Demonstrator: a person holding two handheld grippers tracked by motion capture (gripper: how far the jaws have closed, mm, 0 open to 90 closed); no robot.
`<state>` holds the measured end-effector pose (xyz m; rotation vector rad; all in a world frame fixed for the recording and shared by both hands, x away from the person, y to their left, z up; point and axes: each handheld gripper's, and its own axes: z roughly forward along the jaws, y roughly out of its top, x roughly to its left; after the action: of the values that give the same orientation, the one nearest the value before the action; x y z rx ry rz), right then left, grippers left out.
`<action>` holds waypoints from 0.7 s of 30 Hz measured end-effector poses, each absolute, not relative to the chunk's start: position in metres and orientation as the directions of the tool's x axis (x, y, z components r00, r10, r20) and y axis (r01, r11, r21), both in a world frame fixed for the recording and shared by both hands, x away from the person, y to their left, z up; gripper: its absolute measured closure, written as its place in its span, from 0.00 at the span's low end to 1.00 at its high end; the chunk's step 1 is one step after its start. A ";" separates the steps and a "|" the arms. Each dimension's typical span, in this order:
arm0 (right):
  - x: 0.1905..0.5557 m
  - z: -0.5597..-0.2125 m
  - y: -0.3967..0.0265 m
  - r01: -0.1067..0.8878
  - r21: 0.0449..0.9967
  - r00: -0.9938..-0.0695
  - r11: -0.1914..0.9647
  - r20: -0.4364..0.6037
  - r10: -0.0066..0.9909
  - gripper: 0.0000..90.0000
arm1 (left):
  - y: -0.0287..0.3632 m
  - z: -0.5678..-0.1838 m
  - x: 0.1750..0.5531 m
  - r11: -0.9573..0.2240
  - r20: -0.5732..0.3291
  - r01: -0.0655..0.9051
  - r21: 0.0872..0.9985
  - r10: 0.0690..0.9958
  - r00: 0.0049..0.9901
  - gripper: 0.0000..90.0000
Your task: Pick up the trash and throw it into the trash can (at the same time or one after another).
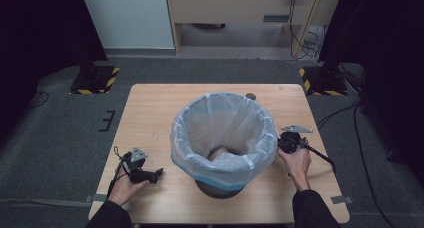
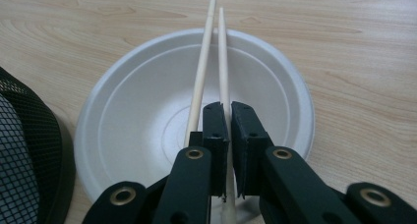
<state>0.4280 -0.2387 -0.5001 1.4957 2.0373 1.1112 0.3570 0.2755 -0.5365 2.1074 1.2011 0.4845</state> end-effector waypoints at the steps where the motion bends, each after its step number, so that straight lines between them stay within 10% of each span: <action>1: 0.428 -0.500 -0.239 0.623 0.773 -0.362 0.121 0.148 0.921 0.95 | 0.276 -0.536 0.357 -0.364 -0.003 0.617 0.698 0.860 0.510 0.00; 21: 0.423 -0.478 -0.261 0.555 0.831 -0.326 -0.023 0.243 0.913 0.96 | 0.276 -0.536 0.357 -0.364 -0.003 0.617 0.698 0.860 0.511 0.00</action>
<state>0.4225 -0.2605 -0.4781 1.5336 1.8825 1.2921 0.3570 0.2755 -0.5365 2.1073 1.2013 0.4844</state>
